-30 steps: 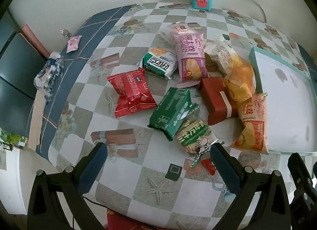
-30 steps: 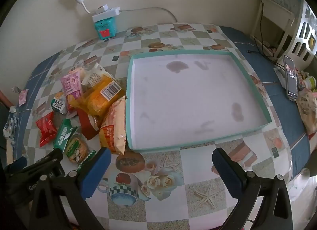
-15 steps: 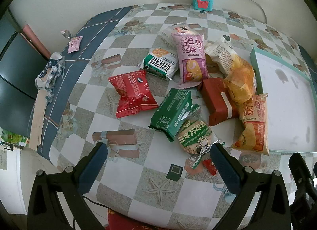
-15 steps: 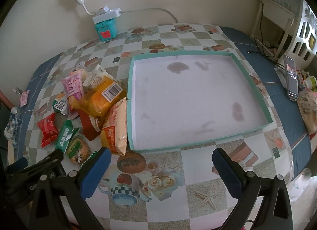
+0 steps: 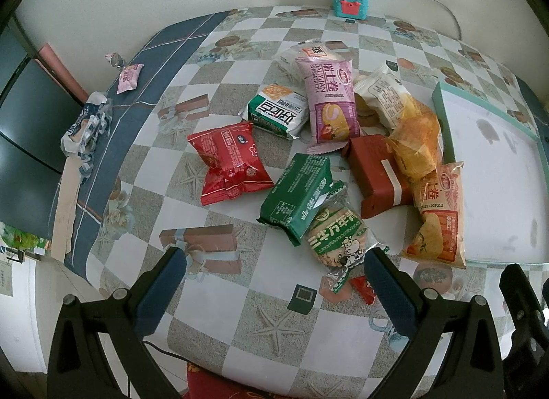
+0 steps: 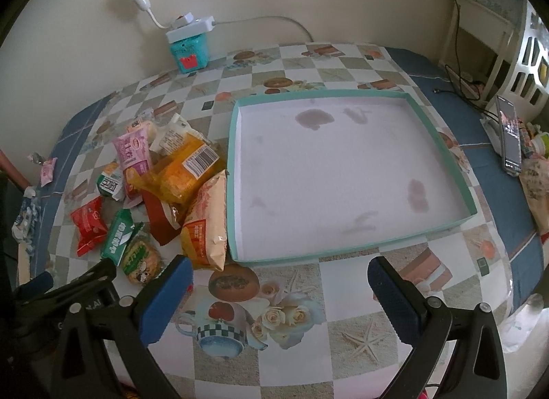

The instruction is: Organize snacks

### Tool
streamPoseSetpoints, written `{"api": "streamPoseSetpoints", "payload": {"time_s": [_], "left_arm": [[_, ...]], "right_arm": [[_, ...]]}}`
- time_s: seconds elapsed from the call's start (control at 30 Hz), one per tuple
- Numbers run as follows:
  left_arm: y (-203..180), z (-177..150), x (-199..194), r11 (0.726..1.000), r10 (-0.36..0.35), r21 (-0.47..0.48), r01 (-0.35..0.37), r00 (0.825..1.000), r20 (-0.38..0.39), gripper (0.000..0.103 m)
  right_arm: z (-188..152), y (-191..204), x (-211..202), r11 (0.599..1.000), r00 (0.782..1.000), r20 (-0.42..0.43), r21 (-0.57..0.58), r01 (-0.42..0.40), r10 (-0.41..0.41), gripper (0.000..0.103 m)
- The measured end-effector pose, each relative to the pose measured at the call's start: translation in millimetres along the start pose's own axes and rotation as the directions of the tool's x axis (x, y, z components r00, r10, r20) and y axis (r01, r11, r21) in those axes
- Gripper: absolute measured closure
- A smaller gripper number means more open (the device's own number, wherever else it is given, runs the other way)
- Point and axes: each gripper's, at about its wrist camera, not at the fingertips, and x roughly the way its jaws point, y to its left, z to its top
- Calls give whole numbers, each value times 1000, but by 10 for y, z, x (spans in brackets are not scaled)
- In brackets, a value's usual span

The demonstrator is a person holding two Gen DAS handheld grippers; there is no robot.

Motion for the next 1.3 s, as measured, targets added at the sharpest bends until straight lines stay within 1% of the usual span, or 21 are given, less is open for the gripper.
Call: {"api": "streamPoseSetpoints", "payload": {"time_s": [0.43, 1.3], "left_arm": [[-8, 10, -4, 1000, 2, 1, -2, 1000, 0, 0], [-25, -1, -3, 1000, 0, 4, 0, 1000, 2, 0]], "right_arm": [[1, -5, -19, 1000, 1000, 9, 1, -8, 8, 0], [-14, 14, 22, 1000, 1000, -12, -1, -10, 10, 0]]}}
